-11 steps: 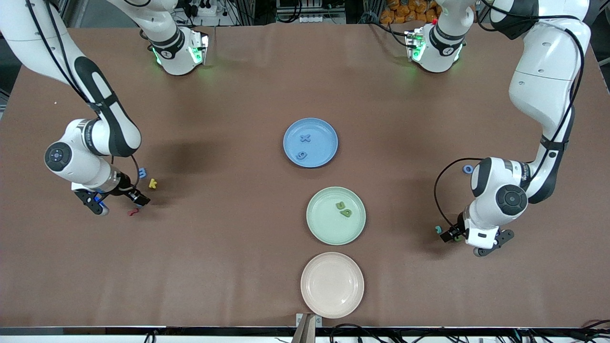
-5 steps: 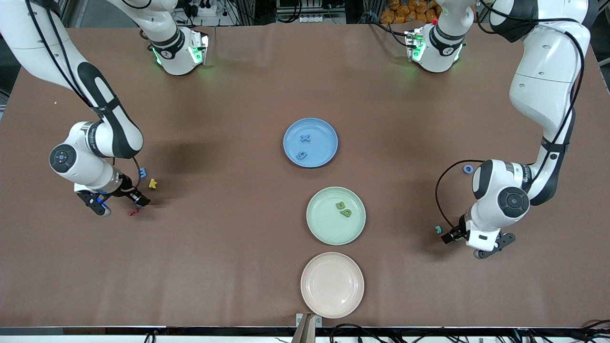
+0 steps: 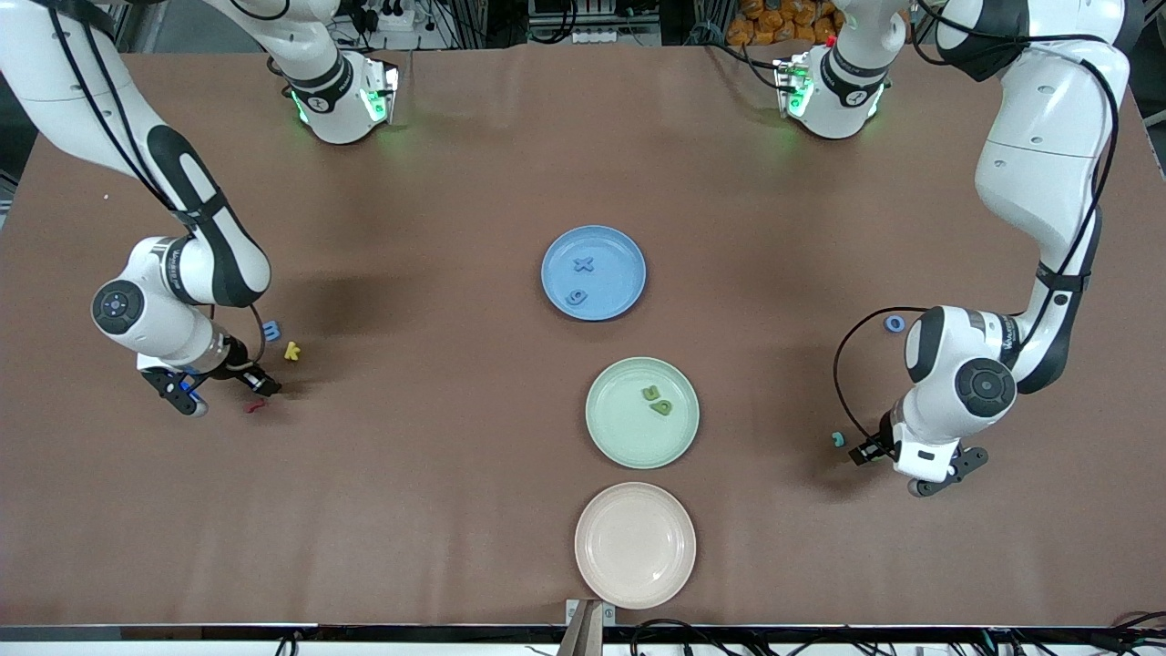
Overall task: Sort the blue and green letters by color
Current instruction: 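Grasp the blue G with the right gripper while the left grasps the B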
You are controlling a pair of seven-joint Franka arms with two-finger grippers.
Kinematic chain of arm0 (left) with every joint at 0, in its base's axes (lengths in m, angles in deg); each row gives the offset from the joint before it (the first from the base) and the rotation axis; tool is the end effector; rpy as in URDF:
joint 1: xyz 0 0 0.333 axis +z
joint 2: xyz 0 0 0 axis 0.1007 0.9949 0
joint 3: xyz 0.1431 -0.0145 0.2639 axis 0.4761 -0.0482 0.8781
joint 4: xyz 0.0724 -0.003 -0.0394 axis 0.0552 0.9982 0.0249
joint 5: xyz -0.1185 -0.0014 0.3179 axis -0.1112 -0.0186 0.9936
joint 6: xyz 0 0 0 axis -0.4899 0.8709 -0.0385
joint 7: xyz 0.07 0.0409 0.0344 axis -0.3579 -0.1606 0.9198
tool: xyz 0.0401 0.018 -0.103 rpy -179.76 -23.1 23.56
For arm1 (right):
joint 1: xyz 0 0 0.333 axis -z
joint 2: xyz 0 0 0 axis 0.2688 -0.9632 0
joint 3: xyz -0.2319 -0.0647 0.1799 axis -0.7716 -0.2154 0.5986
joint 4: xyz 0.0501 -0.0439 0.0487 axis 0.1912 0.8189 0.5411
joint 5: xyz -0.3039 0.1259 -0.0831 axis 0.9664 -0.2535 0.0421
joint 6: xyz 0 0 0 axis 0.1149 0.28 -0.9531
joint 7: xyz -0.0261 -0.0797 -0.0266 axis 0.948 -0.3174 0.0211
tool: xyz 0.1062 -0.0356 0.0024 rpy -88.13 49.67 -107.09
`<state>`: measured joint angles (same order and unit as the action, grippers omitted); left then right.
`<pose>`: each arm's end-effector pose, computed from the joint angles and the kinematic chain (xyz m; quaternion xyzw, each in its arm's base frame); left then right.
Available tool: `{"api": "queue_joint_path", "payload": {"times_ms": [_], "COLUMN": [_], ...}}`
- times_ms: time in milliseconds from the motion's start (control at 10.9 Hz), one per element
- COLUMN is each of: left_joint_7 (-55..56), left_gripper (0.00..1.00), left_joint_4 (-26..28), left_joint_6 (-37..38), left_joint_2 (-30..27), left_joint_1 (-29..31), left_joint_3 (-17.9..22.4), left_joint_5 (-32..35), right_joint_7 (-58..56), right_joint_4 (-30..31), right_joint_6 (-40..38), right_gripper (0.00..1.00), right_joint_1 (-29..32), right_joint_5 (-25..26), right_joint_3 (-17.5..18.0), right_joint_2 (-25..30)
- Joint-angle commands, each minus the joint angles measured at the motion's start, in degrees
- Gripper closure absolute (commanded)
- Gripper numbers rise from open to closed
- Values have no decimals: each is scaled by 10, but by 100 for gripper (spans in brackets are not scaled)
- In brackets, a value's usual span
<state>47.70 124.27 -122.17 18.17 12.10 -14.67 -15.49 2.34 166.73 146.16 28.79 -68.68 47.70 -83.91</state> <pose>0.6574 -0.0380 0.1996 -0.9705 -0.2365 -0.0461 0.0120 0.5488 -0.0756 0.1998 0.9454 -0.3258 0.0111 0.0007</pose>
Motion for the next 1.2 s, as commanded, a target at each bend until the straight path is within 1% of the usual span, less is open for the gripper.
{"api": "queue_joint_path", "payload": {"times_ms": [0, 92, 184, 276, 460, 644, 828, 920, 1104], "left_joint_7": [-20, -20, -17, -15, -13, 22, 110, 144, 228], "left_gripper": [100, 100, 100, 100, 100, 100, 100, 100, 100], "left_joint_4": [-7, -7, -7, -7, -8, -6, -7, -5, -4], "left_joint_6": [7, 7, 7, 11, 30, 33, 35, 35, 35], "left_joint_2": [7, 3, -5, -18, -49, -64, -67, -66, -59], "left_joint_1": [3, 3, 3, 3, -4, -31, -79, -101, -167], "left_joint_3": [-1, -1, -2, -4, -6, -9, -9, -9, -4], "left_joint_5": [-20, -21, -22, -33, -74, -86, -81, -78, -77], "right_joint_7": [0, 0, 0, 4, 10, 45, 106, 155, 259], "right_joint_4": [-22, -22, -22, -22, -22, -33, -33, -33, -33], "right_joint_6": [1, 1, 0, -3, -18, -77, -94, -96, -109], "right_gripper": [64, 81, 94, 100, 100, 100, 100, 100, 100], "right_joint_1": [5, 5, 4, 3, -6, -25, -63, -89, -153], "right_joint_5": [11, 11, 11, 9, 4, 3, 2, 2, 2], "right_joint_3": [2, 2, 2, 2, 3, 4, 5, 8, 9], "right_joint_2": [-18, -18, -18, -13, 5, 29, 45, 47, 48]}}
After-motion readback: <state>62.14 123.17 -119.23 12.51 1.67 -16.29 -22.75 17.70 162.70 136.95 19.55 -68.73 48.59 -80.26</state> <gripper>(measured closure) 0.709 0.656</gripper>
